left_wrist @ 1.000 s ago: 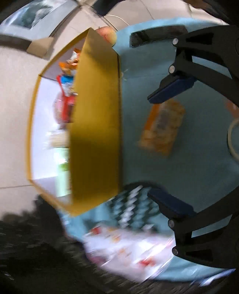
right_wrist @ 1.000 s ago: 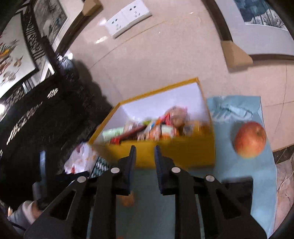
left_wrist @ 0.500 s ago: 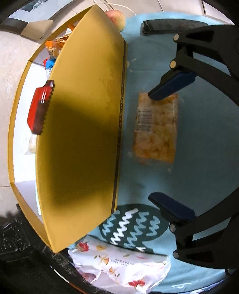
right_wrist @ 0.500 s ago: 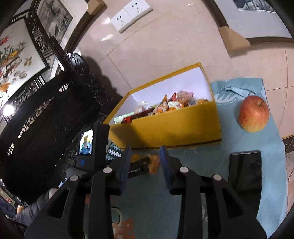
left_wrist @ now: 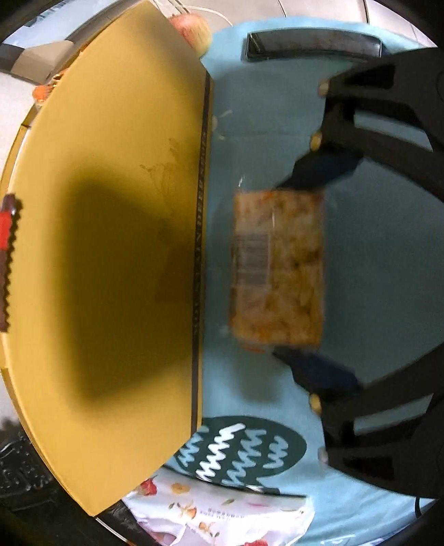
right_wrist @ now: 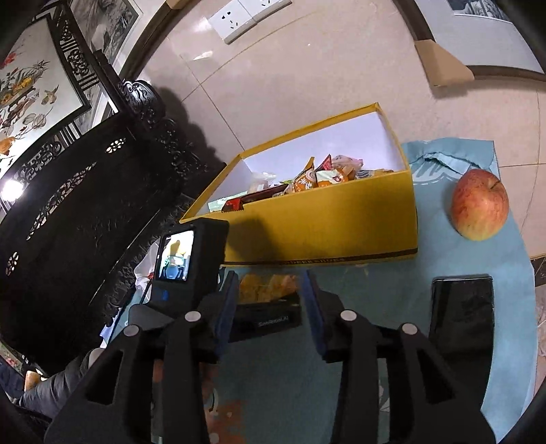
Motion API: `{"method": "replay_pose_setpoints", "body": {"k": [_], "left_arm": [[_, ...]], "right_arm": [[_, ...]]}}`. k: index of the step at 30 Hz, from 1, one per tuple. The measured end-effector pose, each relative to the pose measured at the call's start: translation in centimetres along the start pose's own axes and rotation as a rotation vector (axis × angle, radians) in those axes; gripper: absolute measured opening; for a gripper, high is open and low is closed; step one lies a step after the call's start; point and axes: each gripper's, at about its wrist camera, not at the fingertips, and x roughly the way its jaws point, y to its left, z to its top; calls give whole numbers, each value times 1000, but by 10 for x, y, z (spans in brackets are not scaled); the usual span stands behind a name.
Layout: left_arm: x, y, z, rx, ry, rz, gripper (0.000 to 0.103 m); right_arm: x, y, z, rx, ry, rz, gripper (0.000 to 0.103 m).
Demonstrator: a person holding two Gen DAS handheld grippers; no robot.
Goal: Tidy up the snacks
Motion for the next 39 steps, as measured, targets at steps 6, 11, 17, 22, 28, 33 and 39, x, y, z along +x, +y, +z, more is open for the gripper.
{"method": "replay_pose_setpoints", "body": {"k": [6, 11, 17, 22, 28, 33, 39], "left_arm": [[-61, 13, 7, 33, -113, 25, 78], [-107, 16, 36, -1, -216, 11, 78], [-119, 23, 72, -112, -292, -5, 82], [-112, 29, 98, -161, -331, 61, 98], [-114, 35, 81, -121, -333, 71, 101], [-123, 35, 48, -48, -314, 104, 101], [-148, 37, -5, -23, -358, 127, 101]], "right_arm": [[-3, -1, 5, -1, -14, -11, 41], [10, 2, 21, -14, -26, -63, 44], [20, 20, 54, -67, -105, -134, 53], [35, 20, 80, -81, -177, -259, 73], [33, 5, 74, -51, -177, -294, 88], [20, 3, 48, 3, -140, -285, 89], [-6, 32, 13, -59, -150, -286, 89]]}}
